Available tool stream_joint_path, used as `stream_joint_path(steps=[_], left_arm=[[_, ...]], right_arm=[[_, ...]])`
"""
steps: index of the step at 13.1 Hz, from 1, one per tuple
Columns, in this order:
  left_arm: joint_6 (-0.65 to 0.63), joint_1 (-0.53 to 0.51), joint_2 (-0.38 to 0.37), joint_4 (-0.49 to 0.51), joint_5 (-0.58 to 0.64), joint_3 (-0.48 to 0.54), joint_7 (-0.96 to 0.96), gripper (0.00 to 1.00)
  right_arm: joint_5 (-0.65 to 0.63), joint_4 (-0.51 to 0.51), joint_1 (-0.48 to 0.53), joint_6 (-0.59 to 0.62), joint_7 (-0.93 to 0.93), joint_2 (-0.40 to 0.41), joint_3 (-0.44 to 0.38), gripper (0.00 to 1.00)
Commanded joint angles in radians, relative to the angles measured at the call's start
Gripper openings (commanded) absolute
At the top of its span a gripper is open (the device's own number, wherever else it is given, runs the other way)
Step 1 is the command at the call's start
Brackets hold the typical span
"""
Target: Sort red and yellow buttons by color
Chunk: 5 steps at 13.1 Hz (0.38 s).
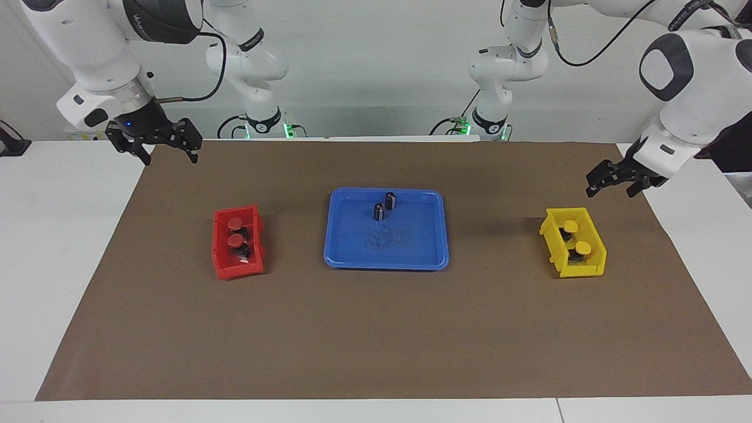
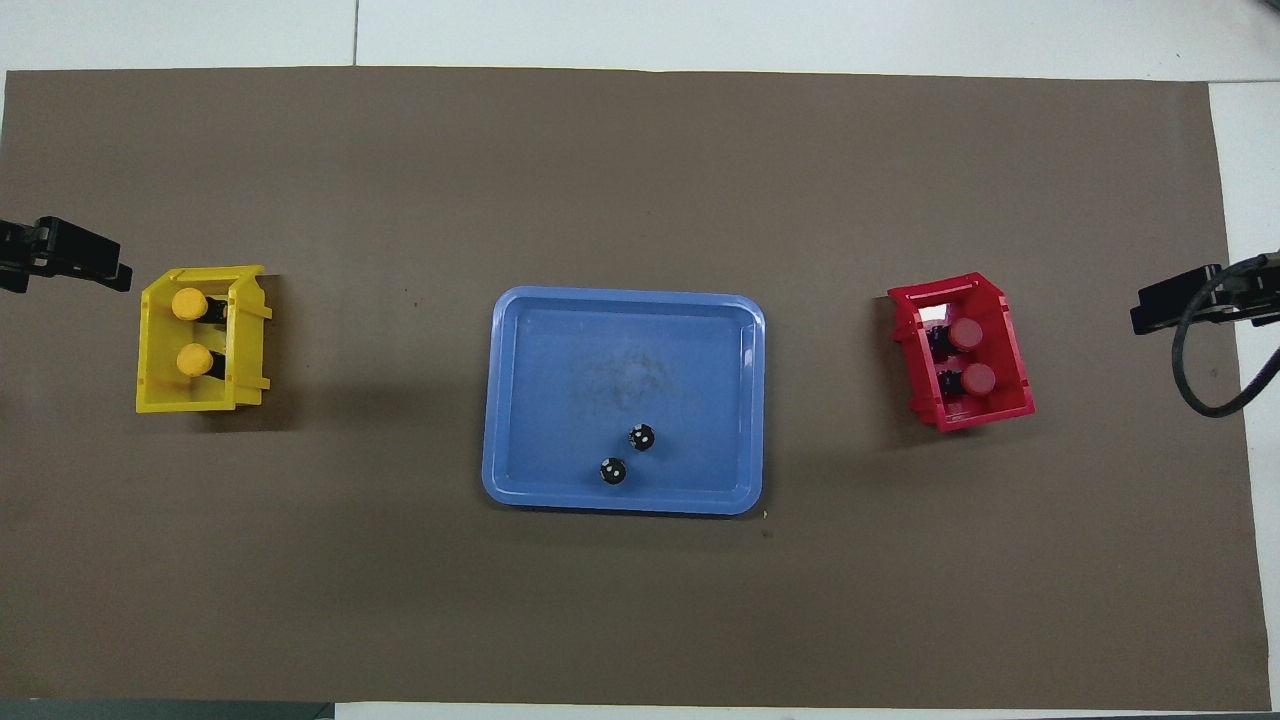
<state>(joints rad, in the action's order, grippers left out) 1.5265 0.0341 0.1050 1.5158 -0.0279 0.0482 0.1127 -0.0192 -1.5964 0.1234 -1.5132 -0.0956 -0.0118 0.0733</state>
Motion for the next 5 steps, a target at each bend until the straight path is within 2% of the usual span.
stream_joint_path(steps=[1,5], left_arm=[[-0.081,0.003,-0.056,-0.026,0.011,0.019,0.010,1.00],[-0.140,0.017,-0.085,-0.029,0.023,-0.001,0.005,1.00]], right_arm=[[0.008,-0.020,0.002,-0.018,0.005,-0.014,0.003,1.00],[0.010,-0.020,0.002,-0.018,0.007,-0.016,0.003,1.00]])
